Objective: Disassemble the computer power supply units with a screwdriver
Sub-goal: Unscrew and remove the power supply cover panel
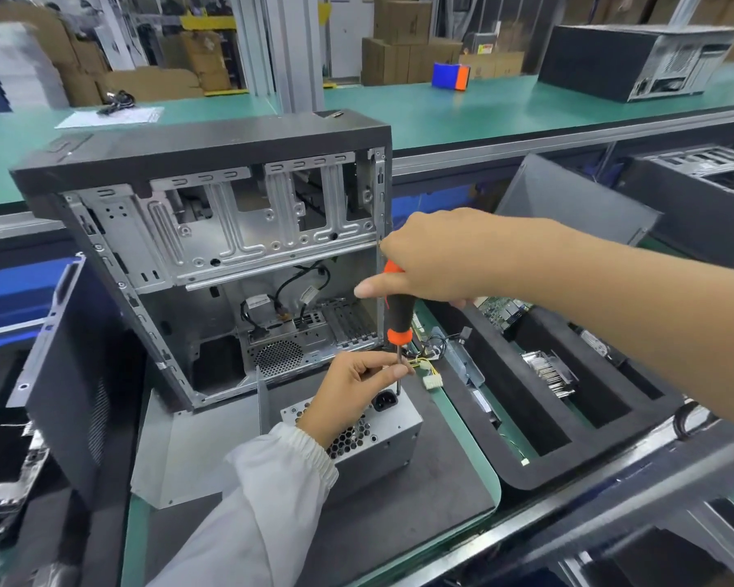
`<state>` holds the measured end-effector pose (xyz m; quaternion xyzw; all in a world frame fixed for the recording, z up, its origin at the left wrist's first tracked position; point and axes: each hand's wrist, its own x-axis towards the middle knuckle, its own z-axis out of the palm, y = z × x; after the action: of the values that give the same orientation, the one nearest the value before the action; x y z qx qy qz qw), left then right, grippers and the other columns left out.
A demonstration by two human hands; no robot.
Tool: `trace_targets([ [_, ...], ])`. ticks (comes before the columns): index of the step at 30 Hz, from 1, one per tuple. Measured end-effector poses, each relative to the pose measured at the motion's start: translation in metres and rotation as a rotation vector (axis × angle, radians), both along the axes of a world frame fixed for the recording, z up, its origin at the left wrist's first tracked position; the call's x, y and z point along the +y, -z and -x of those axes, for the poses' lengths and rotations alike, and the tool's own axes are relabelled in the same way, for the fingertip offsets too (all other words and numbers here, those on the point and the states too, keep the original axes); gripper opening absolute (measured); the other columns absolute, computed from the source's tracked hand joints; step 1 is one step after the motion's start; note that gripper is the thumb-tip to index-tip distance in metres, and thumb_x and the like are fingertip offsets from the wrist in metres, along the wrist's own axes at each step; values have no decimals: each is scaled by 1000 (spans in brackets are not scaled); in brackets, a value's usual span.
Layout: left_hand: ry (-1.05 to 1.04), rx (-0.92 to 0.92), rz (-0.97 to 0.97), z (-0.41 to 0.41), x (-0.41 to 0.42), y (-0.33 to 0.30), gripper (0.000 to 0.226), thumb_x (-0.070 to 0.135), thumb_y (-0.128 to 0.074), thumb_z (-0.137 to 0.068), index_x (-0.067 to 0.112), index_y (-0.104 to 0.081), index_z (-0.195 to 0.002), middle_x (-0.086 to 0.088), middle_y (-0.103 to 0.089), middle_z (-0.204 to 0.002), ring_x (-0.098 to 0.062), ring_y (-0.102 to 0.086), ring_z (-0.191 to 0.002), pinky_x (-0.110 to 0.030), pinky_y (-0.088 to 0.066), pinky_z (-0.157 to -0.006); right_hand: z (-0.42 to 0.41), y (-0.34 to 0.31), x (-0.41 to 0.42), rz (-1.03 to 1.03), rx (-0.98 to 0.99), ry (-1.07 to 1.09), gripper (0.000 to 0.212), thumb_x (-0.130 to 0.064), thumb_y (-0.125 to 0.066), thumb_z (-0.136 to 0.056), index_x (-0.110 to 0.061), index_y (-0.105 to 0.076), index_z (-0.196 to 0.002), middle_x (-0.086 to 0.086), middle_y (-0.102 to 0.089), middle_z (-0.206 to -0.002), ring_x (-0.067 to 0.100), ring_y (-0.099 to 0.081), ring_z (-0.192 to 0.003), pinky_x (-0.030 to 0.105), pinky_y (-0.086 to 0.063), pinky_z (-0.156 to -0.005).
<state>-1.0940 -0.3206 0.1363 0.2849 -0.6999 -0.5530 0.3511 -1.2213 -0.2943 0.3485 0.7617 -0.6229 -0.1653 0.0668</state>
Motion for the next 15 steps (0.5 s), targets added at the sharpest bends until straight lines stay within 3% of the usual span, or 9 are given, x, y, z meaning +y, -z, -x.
trace_targets([
  [2, 32, 5, -15, -1, -2, 1, 13, 36, -66, -89, 33, -78, -94, -13, -53, -60, -13, -40, -61, -22, -36, -63, 5, 2, -3, -39, 6, -38, 47, -59, -32, -96, -14, -47, -96, 7, -63, -73, 22, -58, -60, 30, -36, -48],
  [5, 41, -4, -30, -1, -3, 0, 17, 37, -64, -89, 34, -78, -98, -2, -42, -58, -11, -30, -54, -21, -28, -54, 15, -8, -1, -281, -226, -29, 15, -32, -50, -98, -23, -45, -109, 3, -60, -83, 25, -65, -72, 34, -48, -58],
  [7, 29, -27, -14, 0, -3, 1, 14, 30, -65, -91, 32, -79, -94, 1, -47, -57, -11, -30, -54, -20, -27, -54, 18, -15, 0, -383, -279, -87, 21, -21, -58, -93, -29, -48, -110, -1, -63, -97, 22, -68, -76, 37, -53, -70],
  [8, 27, -31, -6, 0, -2, 1, 14, 26, -66, -92, 30, -79, -91, 7, -49, -55, -7, -31, -51, -16, -27, -53, 18, -15, 1, -402, -297, -88, 25, -27, -62, -91, -31, -48, -111, -2, -64, -100, 18, -70, -71, 35, -53, -70],
  [10, 23, -30, 3, 1, -1, 0, 14, 24, -66, -92, 29, -79, -88, 8, -56, -54, -3, -35, -51, -13, -31, -55, 17, -11, 3, -362, -306, -19, 45, -59, -61, -83, -30, -46, -114, 1, -67, -86, 13, -69, -55, 28, -52, -62],
  [12, 0, -49, 5, 2, 0, -1, 12, 30, -67, -90, 31, -79, -88, -16, -64, -66, -12, -43, -61, -23, -35, -64, 12, -7, 6, -226, -258, 79, 68, -78, -44, -76, -16, -51, -102, 4, -64, -62, 16, -66, -45, 27, -50, -53],
  [15, -18, -58, -18, 2, 1, 0, 11, 29, -68, -89, 30, -79, -89, -35, -61, -81, -18, -45, -74, -34, -37, -72, 8, 4, 1, -55, -120, 15, 63, -66, -31, -92, -9, -50, -73, 6, -53, -51, 23, -61, -51, 31, -50, -60],
])
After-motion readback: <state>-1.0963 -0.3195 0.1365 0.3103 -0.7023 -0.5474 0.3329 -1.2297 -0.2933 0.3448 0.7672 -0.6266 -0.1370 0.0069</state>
